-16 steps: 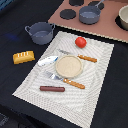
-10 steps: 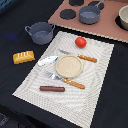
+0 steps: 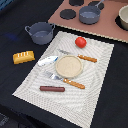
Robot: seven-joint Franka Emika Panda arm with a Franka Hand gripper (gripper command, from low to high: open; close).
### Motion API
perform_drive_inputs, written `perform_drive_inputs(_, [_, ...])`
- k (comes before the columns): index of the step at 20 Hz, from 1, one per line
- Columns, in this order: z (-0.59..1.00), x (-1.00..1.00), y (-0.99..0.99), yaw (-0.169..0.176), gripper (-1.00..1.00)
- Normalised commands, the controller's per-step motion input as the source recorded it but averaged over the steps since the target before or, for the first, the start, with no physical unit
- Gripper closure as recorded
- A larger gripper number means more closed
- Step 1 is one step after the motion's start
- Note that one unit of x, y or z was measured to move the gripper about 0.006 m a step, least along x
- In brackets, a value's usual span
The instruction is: Interact with the objects in diverse but meaningful ways.
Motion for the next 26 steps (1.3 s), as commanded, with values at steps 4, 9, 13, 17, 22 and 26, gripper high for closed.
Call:
perform_drive_inputs(4, [-0.5, -0.33, 0.0, 0.028, -1.0])
perform_drive_inputs(9, [-0.38, -0.25, 0.0, 0.047, -1.0])
perform_drive_inputs(13, [-0.03, 0.0, 0.0, 0.0, -1.0])
perform_drive_inputs(17, [-0.16, 0.0, 0.0, 0.0, -1.0])
perform_drive_inputs(22, [-0.27, -0.05, -0.08, 0.0, -1.0])
perform_drive_inputs(26, [-0.18, -0.11, -0.42, 0.0, -1.0])
